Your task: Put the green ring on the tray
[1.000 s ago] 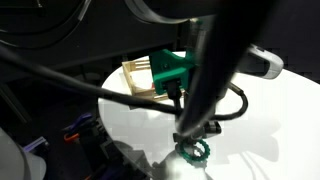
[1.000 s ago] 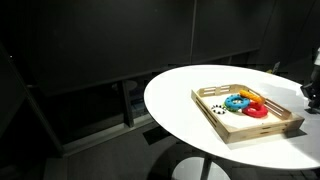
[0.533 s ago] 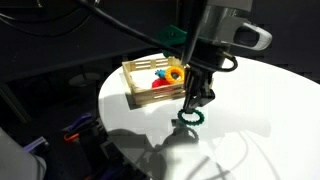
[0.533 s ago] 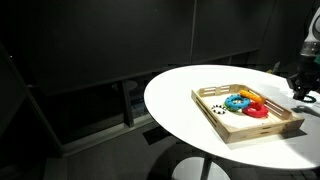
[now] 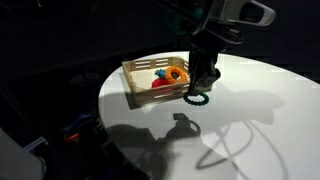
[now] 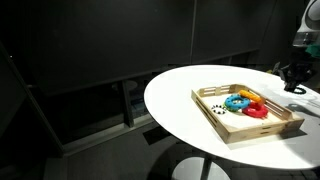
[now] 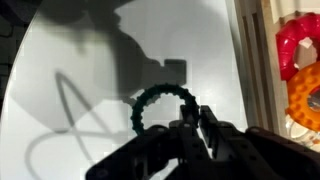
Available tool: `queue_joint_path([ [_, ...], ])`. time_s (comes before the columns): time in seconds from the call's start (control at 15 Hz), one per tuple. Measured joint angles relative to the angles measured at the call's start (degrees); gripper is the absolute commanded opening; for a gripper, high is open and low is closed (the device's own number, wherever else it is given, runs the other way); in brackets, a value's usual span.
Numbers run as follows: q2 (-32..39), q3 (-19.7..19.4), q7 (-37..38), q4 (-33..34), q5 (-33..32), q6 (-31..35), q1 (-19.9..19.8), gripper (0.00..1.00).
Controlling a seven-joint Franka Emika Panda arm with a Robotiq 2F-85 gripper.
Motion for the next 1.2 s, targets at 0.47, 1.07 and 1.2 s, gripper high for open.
queue_joint_path([
  [0.47, 0.04, -0.24, -0.05, -0.02, 0.00, -0.09, -0.20, 0.06],
  [1.07, 0.16, 3.34, -0.05, 1.29, 0.36, 1.27, 3.29, 0.06],
  [1.2, 0.16, 4.94, -0.05, 2.49, 0.86, 1.93, 4.94, 0.19],
])
